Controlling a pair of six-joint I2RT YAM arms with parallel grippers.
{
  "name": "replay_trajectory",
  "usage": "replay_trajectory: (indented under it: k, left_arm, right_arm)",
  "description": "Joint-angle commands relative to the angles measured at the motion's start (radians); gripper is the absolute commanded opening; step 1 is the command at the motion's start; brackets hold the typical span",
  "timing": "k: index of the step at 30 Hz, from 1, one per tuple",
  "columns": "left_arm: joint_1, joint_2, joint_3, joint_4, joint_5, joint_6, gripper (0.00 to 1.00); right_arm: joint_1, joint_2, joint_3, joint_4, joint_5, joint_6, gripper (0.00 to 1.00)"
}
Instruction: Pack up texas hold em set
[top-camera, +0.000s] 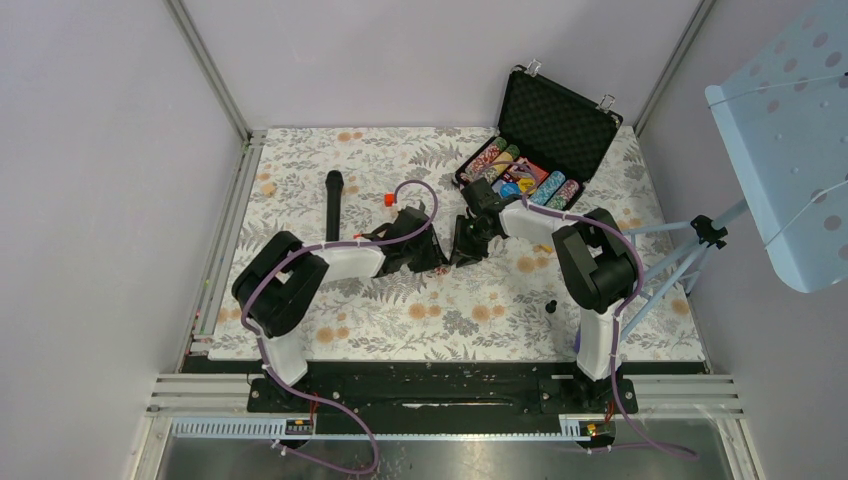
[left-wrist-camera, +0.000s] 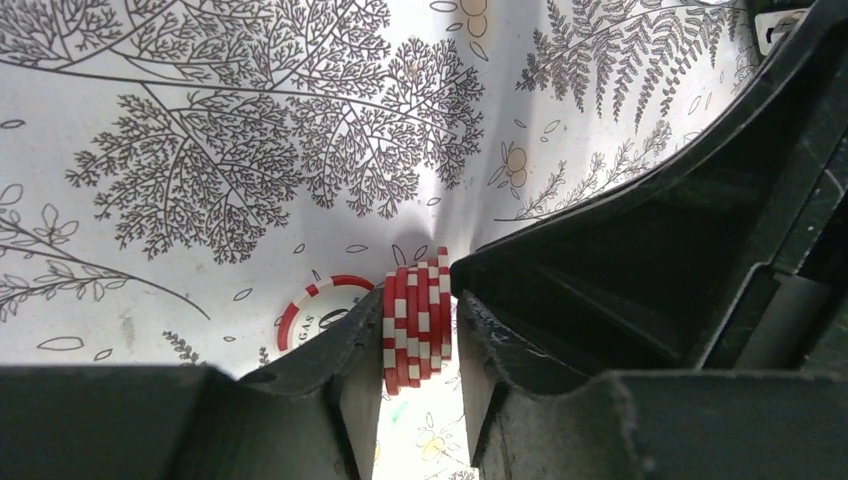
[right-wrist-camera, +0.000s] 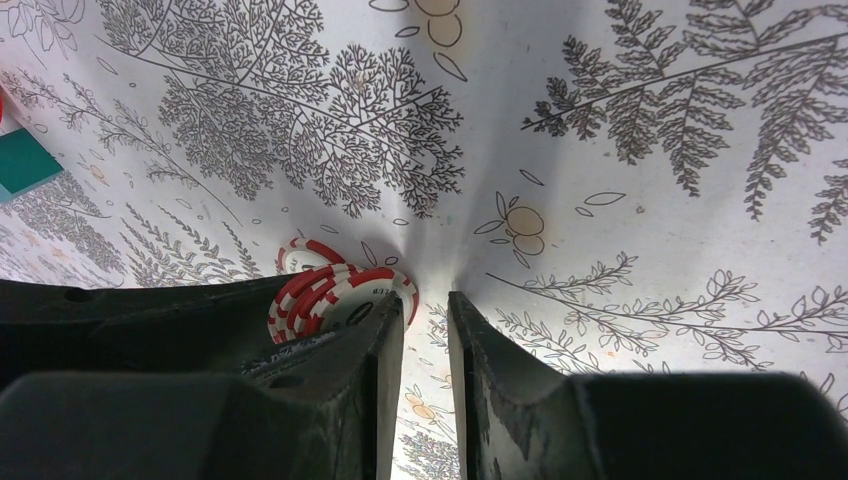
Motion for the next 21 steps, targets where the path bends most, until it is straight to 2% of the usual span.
replay_trajectory:
  k: [1, 11, 15, 21]
  left_arm:
    - [-0.016, 0.034, 0.030, -0.018, -0.052, 0.019, 0.29]
    - [-0.022, 0.035, 0.048, -0.047, -0.064, 0.048, 0.00]
    - [-0.028, 0.034, 0.072, -0.087, -0.106, 0.080, 0.00]
    - [-0.057, 0.029, 0.149, -0.171, -0.158, 0.184, 0.00]
  right_arm:
    - [0.019, 0.023, -0.023, -0.022, -0.005, 0.003, 0.31]
    - [0.016, -0.010, -0.031, -0.023, 0.042, -0.002, 0.31]
    - [-0.001, -0.104, -0.066, -0.010, 0.135, 0.008, 0.38]
    - [-0.043, -0.327, -0.178, 0.016, 0.317, 0.039, 0.49]
